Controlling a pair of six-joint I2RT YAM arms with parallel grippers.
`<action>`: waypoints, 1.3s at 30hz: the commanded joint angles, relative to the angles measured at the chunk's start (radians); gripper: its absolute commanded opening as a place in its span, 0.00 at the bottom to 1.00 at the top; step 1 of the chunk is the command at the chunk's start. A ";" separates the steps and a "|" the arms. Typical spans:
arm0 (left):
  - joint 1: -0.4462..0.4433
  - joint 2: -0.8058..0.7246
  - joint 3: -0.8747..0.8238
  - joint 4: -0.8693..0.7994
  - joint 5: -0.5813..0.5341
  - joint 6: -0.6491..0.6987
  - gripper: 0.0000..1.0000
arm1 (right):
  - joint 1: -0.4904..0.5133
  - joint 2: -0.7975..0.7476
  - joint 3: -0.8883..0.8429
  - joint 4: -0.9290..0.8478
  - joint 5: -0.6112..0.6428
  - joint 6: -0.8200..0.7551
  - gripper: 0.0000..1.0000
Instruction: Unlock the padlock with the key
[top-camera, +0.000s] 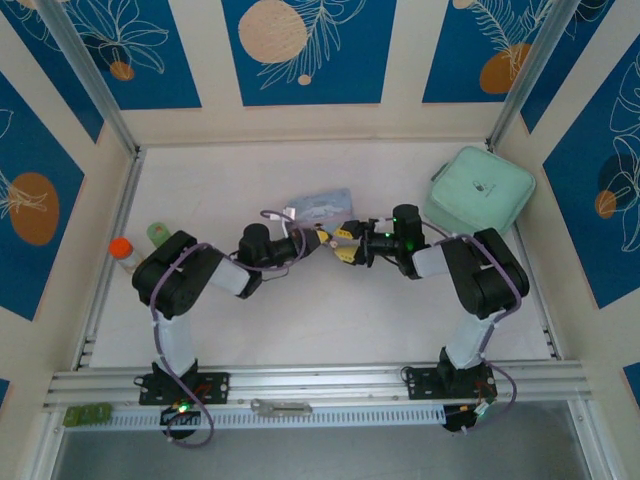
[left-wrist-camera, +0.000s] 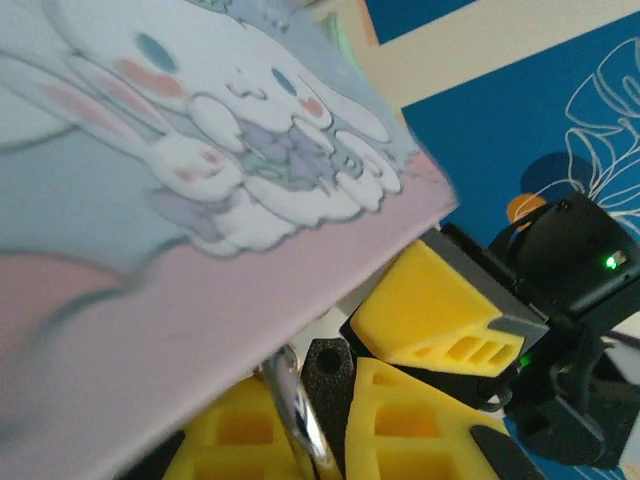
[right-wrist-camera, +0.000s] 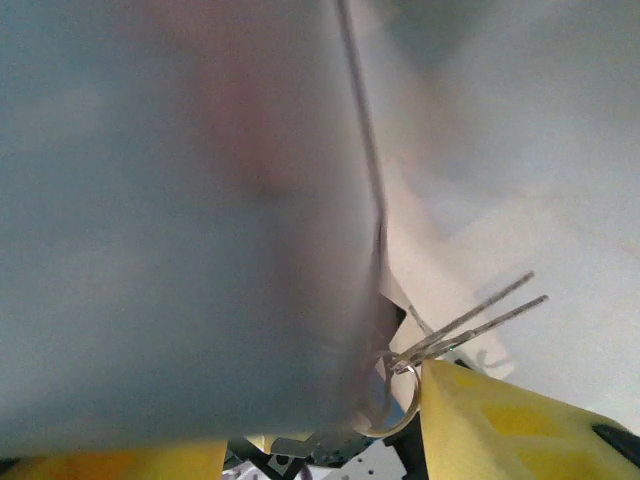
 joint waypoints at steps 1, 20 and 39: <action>-0.020 -0.030 0.016 -0.093 0.048 0.079 0.00 | -0.018 -0.048 -0.006 -0.151 0.021 -0.134 0.56; -0.020 -0.034 0.008 -0.302 -0.029 0.159 0.00 | -0.042 -0.272 0.130 -0.855 0.191 -0.697 0.62; -0.016 -0.227 -0.074 -0.519 -0.124 0.139 0.50 | 0.174 -0.319 0.416 -1.275 0.678 -1.130 0.61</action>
